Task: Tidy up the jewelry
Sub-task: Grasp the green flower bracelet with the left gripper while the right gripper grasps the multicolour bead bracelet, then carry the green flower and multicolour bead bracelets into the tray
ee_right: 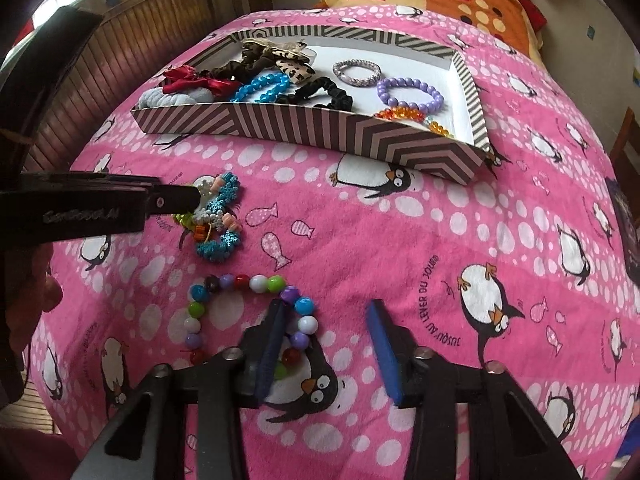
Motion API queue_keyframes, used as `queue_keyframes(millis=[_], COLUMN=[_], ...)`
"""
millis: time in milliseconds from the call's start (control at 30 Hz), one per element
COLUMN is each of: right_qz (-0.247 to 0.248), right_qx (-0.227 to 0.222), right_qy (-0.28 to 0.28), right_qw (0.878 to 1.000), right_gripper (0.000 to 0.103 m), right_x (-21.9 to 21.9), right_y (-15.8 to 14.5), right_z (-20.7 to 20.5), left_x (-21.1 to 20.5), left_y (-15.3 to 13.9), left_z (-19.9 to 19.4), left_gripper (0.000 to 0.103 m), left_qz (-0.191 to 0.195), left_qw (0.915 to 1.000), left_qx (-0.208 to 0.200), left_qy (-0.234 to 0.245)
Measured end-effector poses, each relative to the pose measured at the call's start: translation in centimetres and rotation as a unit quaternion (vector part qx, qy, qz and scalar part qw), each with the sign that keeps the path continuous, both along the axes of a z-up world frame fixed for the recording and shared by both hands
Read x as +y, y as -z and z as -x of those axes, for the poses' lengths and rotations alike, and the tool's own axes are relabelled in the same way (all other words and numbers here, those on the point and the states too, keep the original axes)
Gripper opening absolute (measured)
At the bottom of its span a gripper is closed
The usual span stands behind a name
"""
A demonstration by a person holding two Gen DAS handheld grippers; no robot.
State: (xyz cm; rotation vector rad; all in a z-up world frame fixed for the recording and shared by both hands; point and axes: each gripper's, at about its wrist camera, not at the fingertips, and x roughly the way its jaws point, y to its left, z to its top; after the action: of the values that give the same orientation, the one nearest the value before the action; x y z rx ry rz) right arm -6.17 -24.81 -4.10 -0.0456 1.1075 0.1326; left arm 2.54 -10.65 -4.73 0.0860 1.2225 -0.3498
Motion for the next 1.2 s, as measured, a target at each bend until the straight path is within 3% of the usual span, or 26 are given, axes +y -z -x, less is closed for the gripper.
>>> queue_keyframes(millis=[100, 233, 600, 1200], right_qz=[0.000, -0.008, -0.022, 0.005], right_qx=[-0.002, -0.003, -0.056, -0.118], right_qy=[-0.008, -0.013, -0.012, -0.006], right_qw=[1.000, 1.000, 0.998, 0.993], right_gripper=[0.014, 0.008, 0.008, 0.008], right_x=[0.0, 0.2, -0.2, -2.0], right_y=[-0.2, -0.6, -5.6, -12.1], right_z=[0.0, 0.2, 0.5, -3.7], left_x=[0.0, 0.8, 2.9, 1.5], left_y=[0.1, -0.3, -4.6, -12.9], left_z=[0.0, 0.1, 0.7, -1.6], left_gripper=[0.015, 0.005, 0.005, 0.005], left_qz=[0.003, 0.033, 0.079, 0.062], left_qw=[1.0000, 0.9993, 0.9967, 0.9931], left_qx=[-0.002, 0.013, -0.007, -0.099], left_qy=[-0.001, -0.008, -0.014, -0.001])
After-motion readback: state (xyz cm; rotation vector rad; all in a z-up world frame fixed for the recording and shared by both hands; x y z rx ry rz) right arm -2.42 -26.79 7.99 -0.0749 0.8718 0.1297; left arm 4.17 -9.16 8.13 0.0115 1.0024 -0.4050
